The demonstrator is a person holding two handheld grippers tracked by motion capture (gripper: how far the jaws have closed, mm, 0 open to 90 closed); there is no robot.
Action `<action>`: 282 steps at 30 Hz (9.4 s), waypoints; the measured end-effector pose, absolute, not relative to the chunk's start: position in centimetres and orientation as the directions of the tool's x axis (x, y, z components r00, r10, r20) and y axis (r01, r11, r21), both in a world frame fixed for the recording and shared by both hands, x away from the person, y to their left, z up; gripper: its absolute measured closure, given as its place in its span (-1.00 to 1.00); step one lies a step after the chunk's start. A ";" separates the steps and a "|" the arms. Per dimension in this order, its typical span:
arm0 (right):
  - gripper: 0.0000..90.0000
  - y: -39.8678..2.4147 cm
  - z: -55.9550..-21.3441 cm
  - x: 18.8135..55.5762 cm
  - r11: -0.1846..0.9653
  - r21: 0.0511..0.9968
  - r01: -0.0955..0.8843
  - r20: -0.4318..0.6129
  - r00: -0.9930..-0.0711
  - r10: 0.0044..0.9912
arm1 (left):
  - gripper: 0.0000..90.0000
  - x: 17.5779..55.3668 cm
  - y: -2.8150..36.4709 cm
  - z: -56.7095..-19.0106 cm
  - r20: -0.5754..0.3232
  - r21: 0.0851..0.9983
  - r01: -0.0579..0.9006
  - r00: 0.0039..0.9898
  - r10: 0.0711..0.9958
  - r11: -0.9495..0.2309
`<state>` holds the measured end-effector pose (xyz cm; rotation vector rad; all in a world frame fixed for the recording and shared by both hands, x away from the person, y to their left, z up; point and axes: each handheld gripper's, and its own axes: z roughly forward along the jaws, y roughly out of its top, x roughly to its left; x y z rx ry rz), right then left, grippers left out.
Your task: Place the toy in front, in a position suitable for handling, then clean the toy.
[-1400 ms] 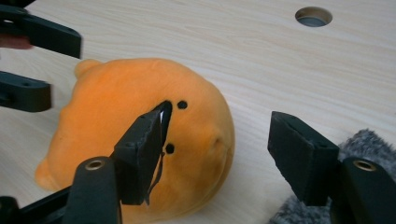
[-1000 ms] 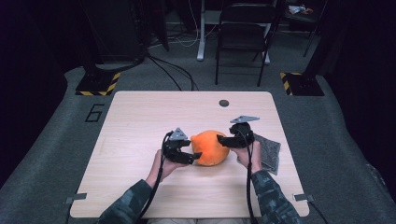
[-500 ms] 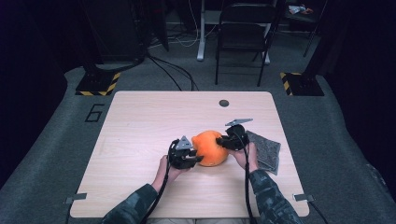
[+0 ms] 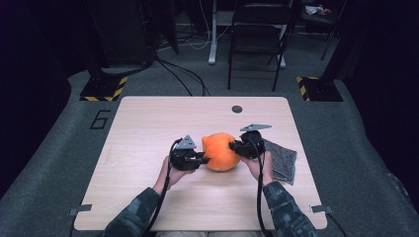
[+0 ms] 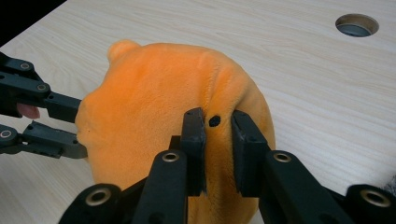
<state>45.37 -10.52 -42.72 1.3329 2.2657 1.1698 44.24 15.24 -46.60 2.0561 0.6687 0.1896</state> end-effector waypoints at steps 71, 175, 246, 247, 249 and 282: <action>-0.81 -22.1 -50.5 47.2 0.299 0.512 0.805 0.010 -0.353 0.935 | -0.69 43.4 18.1 -48.3 -0.195 0.779 0.515 0.741 0.642 -0.357; 0.71 -7.6 -42.0 46.2 0.446 0.685 0.576 0.092 -0.676 0.731 | 0.68 41.9 12.3 -49.2 -0.042 0.866 0.331 0.795 0.605 -0.375; 0.69 -9.9 -40.4 44.4 0.306 0.792 0.528 0.102 -0.610 0.786 | 0.66 41.9 12.2 -49.0 -0.012 0.871 0.288 0.821 0.571 -0.397; 0.69 -9.2 -40.7 44.3 0.315 0.787 0.531 0.105 -0.618 0.779 | 0.67 41.9 12.2 -49.0 -0.012 0.871 0.288 0.823 0.568 -0.398; 0.69 -7.9 -41.8 44.5 0.365 0.760 0.538 0.068 -0.624 0.779 | 0.67 41.9 12.2 -49.1 -0.011 0.866 0.292 0.823 0.568 -0.407; 0.69 -14.7 -46.1 47.3 0.295 0.659 0.692 0.074 -0.450 0.890 | 0.66 42.6 12.8 -49.5 -0.042 0.861 0.322 0.817 0.575 -0.395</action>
